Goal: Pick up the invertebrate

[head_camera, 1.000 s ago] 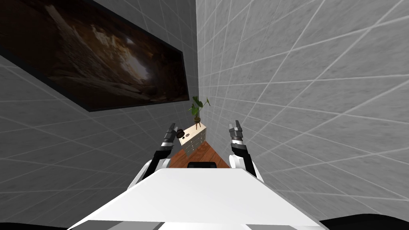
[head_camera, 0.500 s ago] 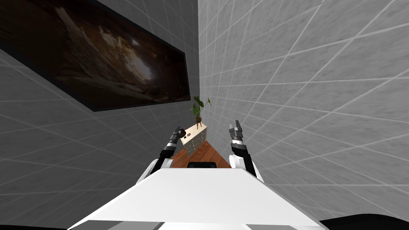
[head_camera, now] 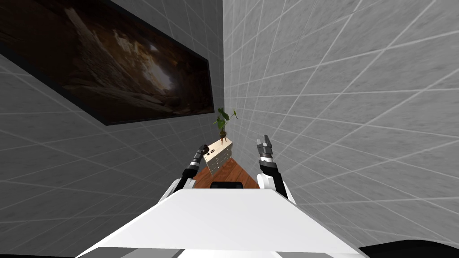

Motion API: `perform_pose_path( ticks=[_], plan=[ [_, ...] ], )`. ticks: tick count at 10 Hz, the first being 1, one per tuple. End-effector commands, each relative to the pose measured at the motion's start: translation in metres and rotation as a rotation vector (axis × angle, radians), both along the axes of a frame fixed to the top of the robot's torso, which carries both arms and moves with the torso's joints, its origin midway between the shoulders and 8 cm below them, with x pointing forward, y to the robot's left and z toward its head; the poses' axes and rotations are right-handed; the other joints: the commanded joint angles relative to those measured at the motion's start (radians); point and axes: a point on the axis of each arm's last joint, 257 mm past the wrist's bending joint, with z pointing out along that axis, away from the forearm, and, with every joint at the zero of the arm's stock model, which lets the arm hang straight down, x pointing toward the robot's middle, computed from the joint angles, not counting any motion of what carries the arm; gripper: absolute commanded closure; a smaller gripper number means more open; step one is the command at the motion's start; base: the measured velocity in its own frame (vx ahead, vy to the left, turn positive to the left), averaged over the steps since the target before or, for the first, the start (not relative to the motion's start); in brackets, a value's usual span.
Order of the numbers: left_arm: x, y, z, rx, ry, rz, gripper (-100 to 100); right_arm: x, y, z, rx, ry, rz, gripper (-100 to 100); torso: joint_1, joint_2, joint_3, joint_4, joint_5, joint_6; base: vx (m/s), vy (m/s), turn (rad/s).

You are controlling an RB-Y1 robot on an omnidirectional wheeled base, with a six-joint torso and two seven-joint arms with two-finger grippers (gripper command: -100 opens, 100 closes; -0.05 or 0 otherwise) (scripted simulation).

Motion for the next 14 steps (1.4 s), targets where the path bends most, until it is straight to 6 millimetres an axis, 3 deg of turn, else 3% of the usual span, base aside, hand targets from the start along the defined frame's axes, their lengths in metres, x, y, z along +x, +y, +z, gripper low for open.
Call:
perform_pose_path(
  ticks=[1,4,5,6,14],
  plan=[
    [0.005,0.000,-0.022,0.014,0.053,-0.003,-100,0.000,0.000,0.000,0.000,0.000,0.000,0,0.000,0.000,0.000,0.000,0.000,0.000,-0.004,0.032,-0.050],
    [0.007,0.000,-0.068,0.041,0.160,-0.007,-100,0.000,0.000,0.000,0.000,0.000,0.000,0,0.001,0.000,0.000,0.000,0.000,0.000,0.001,0.036,-0.050],
    [0.006,0.001,-0.074,0.041,0.171,-0.005,-100,0.000,0.000,0.000,0.000,0.000,0.000,0,0.000,0.000,0.000,0.000,0.000,0.000,0.006,0.017,-0.029],
    [0.006,0.002,-0.095,0.057,0.221,-0.008,-100,0.000,0.000,0.000,0.000,0.000,0.000,0,-0.001,-0.001,0.000,0.000,0.000,0.000,0.008,0.018,-0.061],
    [-0.001,0.013,-0.179,0.133,0.427,-0.012,-100,0.000,0.000,0.000,0.000,0.000,0.000,0,-0.002,-0.002,-0.001,0.000,0.000,0.000,0.014,0.012,-0.051]
  ],
)
